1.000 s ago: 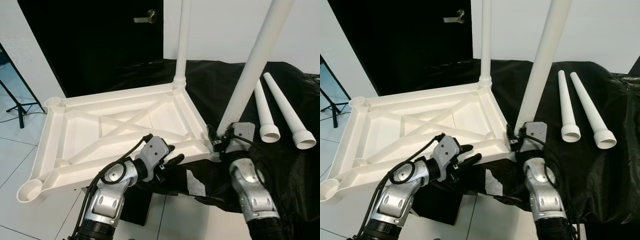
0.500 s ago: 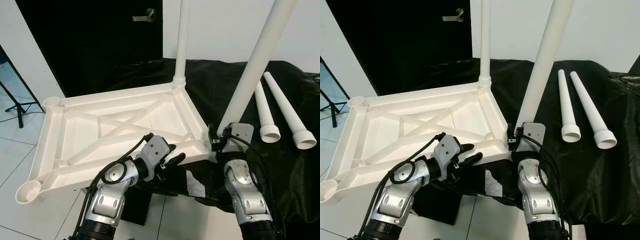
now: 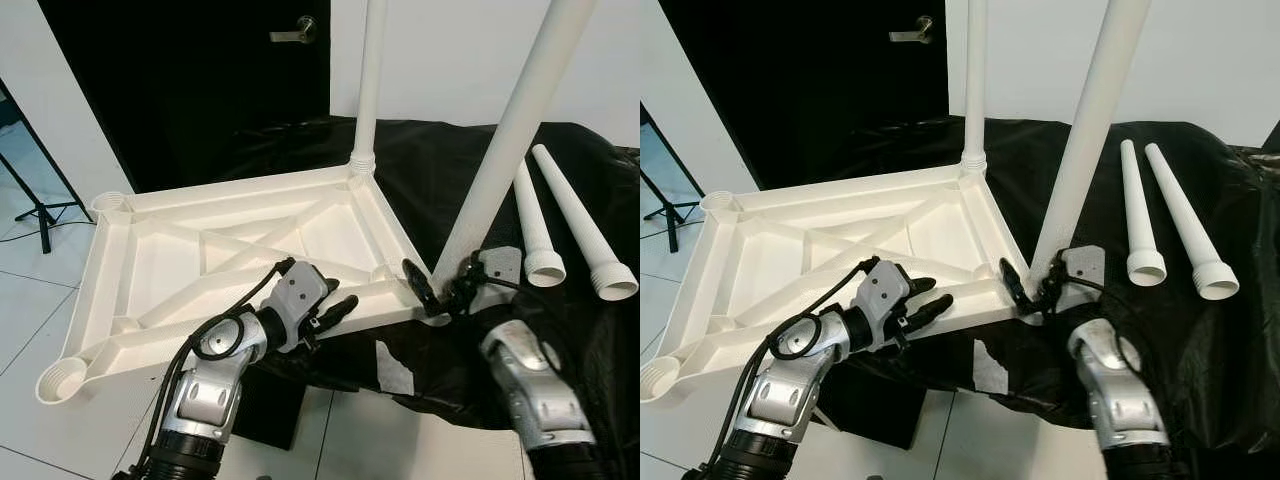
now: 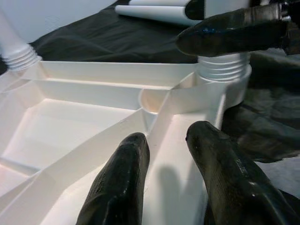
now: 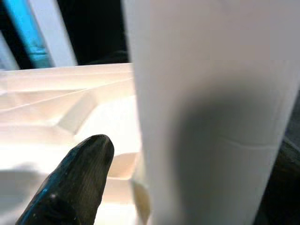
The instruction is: Building children table
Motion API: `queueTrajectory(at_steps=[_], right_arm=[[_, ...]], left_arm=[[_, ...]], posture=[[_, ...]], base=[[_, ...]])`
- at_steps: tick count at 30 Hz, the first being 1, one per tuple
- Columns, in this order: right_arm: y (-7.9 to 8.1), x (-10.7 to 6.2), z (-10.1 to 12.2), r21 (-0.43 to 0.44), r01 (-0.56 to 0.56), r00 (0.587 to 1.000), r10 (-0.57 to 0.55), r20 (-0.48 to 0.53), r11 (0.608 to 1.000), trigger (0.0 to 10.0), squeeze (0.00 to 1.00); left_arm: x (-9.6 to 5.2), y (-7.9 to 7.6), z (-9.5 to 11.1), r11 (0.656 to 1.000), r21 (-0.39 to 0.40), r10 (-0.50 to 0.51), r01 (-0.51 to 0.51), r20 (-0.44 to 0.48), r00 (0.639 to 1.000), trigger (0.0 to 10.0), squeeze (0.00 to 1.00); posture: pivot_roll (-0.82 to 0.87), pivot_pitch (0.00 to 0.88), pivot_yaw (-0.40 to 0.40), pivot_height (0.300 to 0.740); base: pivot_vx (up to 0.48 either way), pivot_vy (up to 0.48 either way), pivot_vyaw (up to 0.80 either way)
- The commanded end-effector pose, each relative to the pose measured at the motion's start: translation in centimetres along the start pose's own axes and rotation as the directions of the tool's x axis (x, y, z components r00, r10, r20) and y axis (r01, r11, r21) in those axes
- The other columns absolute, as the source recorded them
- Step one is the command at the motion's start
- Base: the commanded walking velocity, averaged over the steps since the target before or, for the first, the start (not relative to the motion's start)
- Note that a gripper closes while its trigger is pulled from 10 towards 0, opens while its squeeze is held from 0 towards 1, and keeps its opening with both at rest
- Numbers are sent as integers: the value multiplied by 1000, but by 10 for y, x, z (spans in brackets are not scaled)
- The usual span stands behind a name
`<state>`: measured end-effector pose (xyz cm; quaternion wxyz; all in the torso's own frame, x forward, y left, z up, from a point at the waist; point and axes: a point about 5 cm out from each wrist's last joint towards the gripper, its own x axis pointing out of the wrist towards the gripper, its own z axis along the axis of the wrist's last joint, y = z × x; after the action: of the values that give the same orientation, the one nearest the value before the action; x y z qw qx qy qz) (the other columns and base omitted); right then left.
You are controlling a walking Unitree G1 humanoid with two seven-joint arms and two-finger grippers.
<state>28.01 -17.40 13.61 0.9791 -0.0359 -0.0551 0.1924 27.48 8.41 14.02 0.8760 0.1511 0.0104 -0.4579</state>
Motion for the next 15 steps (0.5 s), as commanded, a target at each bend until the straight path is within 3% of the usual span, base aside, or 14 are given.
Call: queueTrajectory(at_steps=[1, 10, 11, 12, 13, 14, 15], right_arm=[[-1, 0, -2, 11, -46, 999, 46, -13, 999, 10000, 0], [-11, 15, -1, -67, -201, 979, 197, -59, 977, 10000, 0], [-13, 18, -1, -82, -223, 973, 218, -69, 971, 4824, 0], [-14, 20, -1, -90, -240, 969, 233, -79, 967, 1059, 0], [-14, 20, -1, -90, -240, 969, 233, -79, 967, 1059, 0], [-16, 21, -2, -97, -248, 967, 240, -89, 964, 0, 0], [-16, 21, -2, -97, -248, 967, 240, -89, 964, 0, 0]], left_arm=[[1, 6, -2, 992, 7, 129, -129, -8, 992, 10000, 0], [4, 3, -1, 993, 7, 120, -120, -5, 993, 10000, 0], [4, 3, -1, 993, 8, 118, -118, -4, 993, 10000, 0], [4, 3, -1, 993, 10, 117, -117, -3, 993, 10000, 0], [4, 3, -1, 993, 10, 117, -117, -3, 993, 10000, 0], [4, 3, -1, 993, 11, 117, -117, -3, 993, 10000, 0], [4, 3, -1, 993, 11, 117, -117, -3, 993, 10000, 0]], posture=[[20, 0, -7, 740], [22, 0, -8, 740], [28, 0, -12, 740], [32, 0, -14, 740], [32, 0, -14, 740], [34, 0, -16, 740], [34, 0, -16, 740]], base=[[0, 0, 0], [0, 0, 0], [0, 0, 0], [0, 0, 0], [0, 0, 0], [0, 0, 0], [0, 0, 0]])
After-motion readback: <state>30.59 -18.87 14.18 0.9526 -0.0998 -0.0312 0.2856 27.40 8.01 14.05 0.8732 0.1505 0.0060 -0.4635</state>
